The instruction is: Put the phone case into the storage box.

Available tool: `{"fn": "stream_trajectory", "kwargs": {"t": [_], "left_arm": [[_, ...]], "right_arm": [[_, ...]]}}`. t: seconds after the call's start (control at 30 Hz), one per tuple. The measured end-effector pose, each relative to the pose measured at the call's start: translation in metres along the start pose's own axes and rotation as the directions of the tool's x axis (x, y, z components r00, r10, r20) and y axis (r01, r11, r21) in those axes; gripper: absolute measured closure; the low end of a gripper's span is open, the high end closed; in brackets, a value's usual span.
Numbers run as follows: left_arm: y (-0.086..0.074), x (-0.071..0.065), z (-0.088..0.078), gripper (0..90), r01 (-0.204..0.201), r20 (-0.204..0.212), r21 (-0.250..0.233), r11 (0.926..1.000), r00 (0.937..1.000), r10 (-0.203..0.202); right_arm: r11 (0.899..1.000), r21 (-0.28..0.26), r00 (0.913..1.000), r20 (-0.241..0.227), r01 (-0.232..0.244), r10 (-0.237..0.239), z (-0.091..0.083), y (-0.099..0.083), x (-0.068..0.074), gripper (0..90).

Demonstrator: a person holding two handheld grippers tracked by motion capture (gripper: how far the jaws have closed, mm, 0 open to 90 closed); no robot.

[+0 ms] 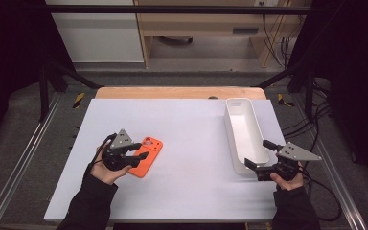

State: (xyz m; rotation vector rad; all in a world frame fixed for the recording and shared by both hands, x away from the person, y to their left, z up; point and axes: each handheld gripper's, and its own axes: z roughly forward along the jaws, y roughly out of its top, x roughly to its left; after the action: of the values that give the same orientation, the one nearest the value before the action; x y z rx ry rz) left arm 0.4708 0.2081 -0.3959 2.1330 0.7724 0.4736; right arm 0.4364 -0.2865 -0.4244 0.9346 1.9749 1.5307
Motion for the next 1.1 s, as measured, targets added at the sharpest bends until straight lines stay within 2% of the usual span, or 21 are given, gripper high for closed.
{"fn": "stream_trajectory", "kwargs": {"t": [0.2, 0.53, 0.67, 0.8, 1.1], "left_arm": [[0.001, 0.006, -0.008, 36.3, 0.023, -0.021, -0.070, 0.9973, 0.9995, -0.024], [0.002, 0.016, -0.018, 17.1, 0.073, -0.041, -0.153, 0.9855, 0.9959, -0.080], [0.004, 0.018, -0.020, 10.8, 0.080, -0.051, -0.164, 0.9833, 0.9947, -0.089], [0.005, 0.019, -0.018, 3.6, 0.094, -0.056, -0.144, 0.9851, 0.9931, -0.103], [0.007, 0.021, -0.009, 1.6, 0.101, -0.061, -0.114, 0.9883, 0.9922, -0.108]], "right_arm": [[1.000, -0.001, 1.0000, -0.002, -0.001, 0.001, 0.000, 0.000, 0.000, 0.4], [1.000, 0.001, 1.0000, -0.006, -0.001, 0.001, 0.000, 0.000, 0.000, 0.4], [1.000, 0.002, 1.0000, -0.005, -0.002, 0.002, 0.000, 0.000, 0.000, 0.4], [1.000, 0.001, 1.0000, -0.005, -0.003, 0.003, 0.000, 0.000, 0.000, 0.4], [1.000, 0.005, 1.0000, -0.005, 0.000, 0.000, 0.001, 0.000, 0.000, 0.4]]}}
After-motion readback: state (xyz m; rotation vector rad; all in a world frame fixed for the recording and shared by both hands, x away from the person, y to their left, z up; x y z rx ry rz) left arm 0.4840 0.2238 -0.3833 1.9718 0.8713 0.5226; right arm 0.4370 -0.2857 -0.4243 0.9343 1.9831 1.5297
